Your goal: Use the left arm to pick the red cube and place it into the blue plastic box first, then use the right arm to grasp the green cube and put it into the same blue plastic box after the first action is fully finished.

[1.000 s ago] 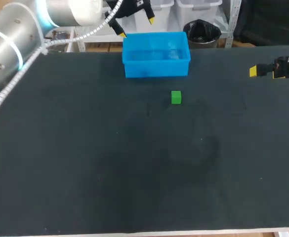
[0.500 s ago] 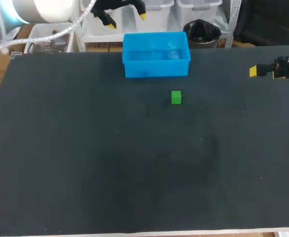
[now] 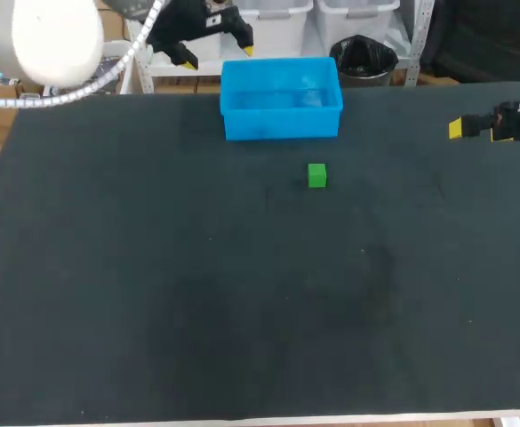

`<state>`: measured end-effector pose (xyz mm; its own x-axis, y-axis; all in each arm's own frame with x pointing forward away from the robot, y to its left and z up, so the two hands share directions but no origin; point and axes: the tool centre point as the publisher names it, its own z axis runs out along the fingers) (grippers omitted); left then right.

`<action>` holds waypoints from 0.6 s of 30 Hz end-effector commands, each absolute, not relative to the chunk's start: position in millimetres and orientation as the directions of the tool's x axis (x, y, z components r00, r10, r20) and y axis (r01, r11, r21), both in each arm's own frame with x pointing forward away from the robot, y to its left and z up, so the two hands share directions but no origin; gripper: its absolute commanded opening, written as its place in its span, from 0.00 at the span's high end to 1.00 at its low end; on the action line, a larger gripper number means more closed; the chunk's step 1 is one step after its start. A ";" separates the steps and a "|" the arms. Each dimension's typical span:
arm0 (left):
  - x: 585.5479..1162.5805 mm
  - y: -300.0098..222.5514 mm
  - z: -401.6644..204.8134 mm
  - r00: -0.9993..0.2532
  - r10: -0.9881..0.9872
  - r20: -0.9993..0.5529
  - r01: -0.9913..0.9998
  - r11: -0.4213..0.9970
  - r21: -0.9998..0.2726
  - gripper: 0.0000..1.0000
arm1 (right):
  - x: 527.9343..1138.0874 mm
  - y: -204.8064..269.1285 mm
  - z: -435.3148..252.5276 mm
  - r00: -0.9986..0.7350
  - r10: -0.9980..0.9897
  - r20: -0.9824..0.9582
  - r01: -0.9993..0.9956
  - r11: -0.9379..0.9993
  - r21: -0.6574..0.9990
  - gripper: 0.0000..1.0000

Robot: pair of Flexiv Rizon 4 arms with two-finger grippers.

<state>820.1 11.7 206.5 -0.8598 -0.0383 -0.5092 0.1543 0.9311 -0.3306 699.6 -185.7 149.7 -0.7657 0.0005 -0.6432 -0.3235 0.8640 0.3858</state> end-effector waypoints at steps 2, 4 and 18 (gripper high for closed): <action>811.6 14.3 203.8 -0.816 -0.070 -0.574 0.156 0.929 -0.335 0.00 | 699.5 -185.7 150.0 -0.766 0.000 -0.643 -0.323 0.865 0.385 0.00; 811.6 14.3 203.8 -0.816 -0.070 -0.574 0.156 0.929 -0.335 0.00 | 699.5 -185.7 150.0 -0.766 0.000 -0.643 -0.323 0.865 0.385 0.00; 797.6 44.0 195.9 -0.670 0.149 -0.728 0.516 0.798 -0.311 0.00 | 699.5 -185.7 150.0 -0.766 0.000 -0.643 -0.323 0.865 0.385 0.00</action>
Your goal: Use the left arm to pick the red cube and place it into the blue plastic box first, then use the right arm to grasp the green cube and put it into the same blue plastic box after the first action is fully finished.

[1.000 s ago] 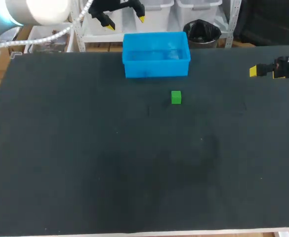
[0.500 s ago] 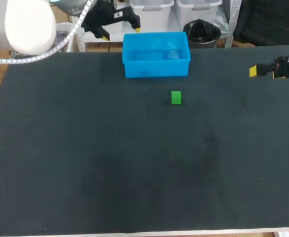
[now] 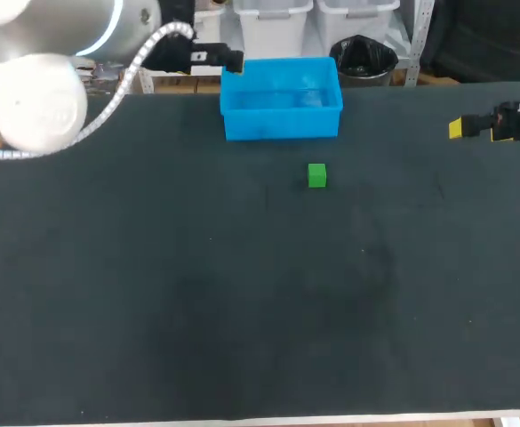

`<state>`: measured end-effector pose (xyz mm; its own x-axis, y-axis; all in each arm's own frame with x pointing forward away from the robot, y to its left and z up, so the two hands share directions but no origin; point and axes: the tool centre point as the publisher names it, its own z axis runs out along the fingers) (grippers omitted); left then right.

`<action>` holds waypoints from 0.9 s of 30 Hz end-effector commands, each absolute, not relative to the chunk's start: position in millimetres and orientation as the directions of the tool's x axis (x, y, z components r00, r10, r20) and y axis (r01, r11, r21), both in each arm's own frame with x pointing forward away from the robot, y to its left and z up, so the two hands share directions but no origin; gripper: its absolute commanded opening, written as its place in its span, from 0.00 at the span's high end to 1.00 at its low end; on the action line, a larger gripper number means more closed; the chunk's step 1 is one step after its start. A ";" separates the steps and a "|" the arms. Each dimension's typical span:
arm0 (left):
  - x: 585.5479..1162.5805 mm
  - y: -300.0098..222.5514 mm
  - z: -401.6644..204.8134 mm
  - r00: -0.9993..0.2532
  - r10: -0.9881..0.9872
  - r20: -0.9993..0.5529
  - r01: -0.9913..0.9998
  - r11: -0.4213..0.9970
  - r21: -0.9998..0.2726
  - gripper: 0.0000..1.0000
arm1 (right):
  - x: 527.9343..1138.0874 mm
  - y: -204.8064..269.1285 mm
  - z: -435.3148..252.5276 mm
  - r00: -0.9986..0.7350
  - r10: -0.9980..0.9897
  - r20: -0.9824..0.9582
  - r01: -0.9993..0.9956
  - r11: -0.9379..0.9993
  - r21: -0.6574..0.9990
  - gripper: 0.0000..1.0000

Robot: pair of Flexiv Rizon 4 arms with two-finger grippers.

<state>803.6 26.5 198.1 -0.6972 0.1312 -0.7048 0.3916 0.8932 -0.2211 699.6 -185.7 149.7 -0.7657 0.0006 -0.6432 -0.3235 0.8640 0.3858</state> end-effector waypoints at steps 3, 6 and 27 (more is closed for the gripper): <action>795.2 52.3 196.7 -0.635 0.198 -0.747 0.593 0.745 -0.306 0.00 | 699.5 -185.7 150.0 -0.766 0.000 -0.643 -0.323 0.865 0.385 0.00; 793.8 59.0 197.1 -0.607 0.238 -0.759 0.649 0.699 -0.300 0.00 | 699.5 -185.7 150.0 -0.766 0.000 -0.643 -0.323 0.865 0.385 0.00; 763.3 72.6 185.3 -0.469 0.438 -0.767 0.848 0.464 -0.254 0.00 | 699.5 -185.7 150.0 -0.766 0.000 -0.643 -0.323 0.865 0.385 0.00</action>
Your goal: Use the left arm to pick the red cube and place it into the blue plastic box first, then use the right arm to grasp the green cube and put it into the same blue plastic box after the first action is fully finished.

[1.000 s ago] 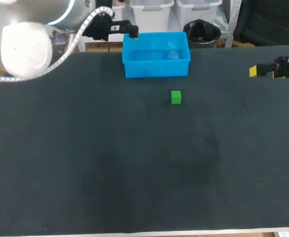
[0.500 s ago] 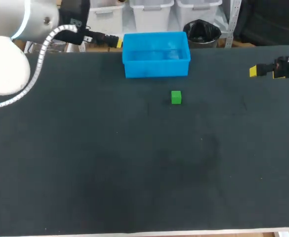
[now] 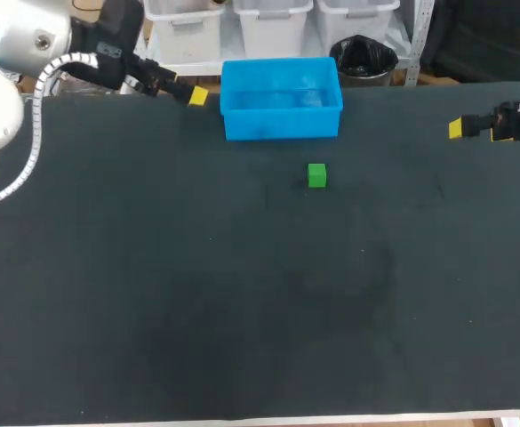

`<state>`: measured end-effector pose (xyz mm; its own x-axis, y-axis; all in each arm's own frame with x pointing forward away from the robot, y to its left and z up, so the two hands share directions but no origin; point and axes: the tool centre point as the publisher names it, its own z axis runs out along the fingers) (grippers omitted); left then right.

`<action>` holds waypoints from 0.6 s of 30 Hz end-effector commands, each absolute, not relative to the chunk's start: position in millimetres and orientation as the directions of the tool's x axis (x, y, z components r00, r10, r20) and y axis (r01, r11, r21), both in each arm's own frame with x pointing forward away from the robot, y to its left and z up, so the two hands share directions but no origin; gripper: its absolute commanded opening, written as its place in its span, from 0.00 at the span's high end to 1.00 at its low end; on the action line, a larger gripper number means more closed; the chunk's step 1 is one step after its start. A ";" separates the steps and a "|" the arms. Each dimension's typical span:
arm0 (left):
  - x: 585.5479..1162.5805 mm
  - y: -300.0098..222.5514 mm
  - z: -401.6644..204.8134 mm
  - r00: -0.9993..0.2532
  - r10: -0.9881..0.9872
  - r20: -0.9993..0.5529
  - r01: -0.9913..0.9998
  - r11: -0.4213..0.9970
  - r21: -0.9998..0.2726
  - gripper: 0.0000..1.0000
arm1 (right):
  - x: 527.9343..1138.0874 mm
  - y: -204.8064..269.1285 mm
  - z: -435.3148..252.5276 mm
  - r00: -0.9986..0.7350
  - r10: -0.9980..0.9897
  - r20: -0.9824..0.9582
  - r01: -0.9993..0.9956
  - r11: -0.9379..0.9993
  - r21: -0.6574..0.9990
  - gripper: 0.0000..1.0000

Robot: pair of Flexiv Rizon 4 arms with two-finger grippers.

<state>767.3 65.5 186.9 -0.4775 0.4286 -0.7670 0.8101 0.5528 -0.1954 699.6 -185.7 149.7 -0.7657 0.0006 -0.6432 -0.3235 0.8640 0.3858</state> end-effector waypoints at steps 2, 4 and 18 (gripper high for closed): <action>760.6 74.2 182.1 -0.465 0.447 -0.764 0.852 0.459 -0.250 0.00 | 699.5 -185.7 150.0 -0.766 0.000 -0.643 -0.323 0.865 0.385 0.00; 759.0 76.0 178.7 -0.465 0.457 -0.758 0.853 0.461 -0.245 0.00 | 699.5 -185.7 150.0 -0.766 0.000 -0.643 -0.323 0.865 0.385 0.00; 754.4 77.6 161.3 -0.496 0.466 -0.732 0.833 0.492 -0.251 0.00 | 699.5 -185.7 150.0 -0.766 0.000 -0.643 -0.323 0.865 0.385 0.00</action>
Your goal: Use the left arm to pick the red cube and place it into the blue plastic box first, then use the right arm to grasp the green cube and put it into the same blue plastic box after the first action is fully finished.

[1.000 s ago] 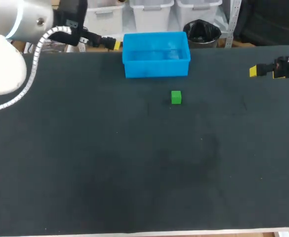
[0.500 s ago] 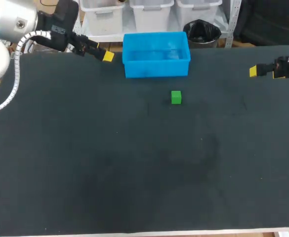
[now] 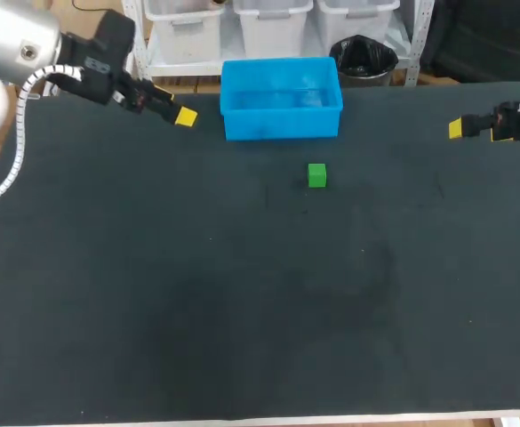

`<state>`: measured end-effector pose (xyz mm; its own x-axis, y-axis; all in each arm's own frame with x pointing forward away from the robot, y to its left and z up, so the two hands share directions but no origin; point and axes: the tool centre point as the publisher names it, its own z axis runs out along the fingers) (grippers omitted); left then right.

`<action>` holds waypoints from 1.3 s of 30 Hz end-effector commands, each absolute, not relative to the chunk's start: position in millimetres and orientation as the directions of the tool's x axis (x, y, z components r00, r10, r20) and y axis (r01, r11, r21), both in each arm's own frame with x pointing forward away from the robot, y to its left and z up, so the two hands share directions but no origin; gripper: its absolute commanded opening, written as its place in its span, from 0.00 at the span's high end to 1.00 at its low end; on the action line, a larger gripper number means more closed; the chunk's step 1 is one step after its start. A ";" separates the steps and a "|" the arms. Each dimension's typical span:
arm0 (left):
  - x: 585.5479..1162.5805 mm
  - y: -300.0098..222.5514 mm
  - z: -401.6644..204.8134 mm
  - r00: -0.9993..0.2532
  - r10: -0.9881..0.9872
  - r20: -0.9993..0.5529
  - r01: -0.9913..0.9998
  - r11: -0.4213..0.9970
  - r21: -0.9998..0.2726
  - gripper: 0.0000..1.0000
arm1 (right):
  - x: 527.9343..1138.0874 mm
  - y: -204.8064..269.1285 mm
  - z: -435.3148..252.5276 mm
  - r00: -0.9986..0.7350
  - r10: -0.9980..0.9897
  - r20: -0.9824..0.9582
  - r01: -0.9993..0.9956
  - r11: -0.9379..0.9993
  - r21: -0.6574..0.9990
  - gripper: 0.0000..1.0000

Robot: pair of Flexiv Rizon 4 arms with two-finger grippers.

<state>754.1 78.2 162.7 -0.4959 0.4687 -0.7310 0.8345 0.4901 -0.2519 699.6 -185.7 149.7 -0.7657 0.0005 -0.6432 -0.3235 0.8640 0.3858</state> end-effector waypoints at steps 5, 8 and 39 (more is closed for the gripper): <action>754.1 77.6 161.3 -0.497 0.461 -0.735 0.830 0.500 -0.248 0.00 | 699.5 -185.7 150.0 -0.766 0.000 -0.643 -0.323 0.865 0.385 0.00; 754.1 77.6 161.3 -0.497 0.461 -0.735 0.830 0.500 -0.248 0.00 | 699.5 -185.7 150.0 -0.766 0.000 -0.643 -0.323 0.865 0.385 0.00; 754.1 77.6 161.3 -0.497 0.461 -0.735 0.830 0.500 -0.248 0.00 | 730.9 -116.5 143.9 -0.861 -0.125 -0.493 -0.286 0.921 0.265 0.00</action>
<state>754.6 76.9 162.3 -0.5007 0.4634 -0.7312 0.8283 0.5017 -0.2493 721.0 -129.9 143.6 -0.8487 -0.1213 -0.5149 -0.3228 0.8899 0.3224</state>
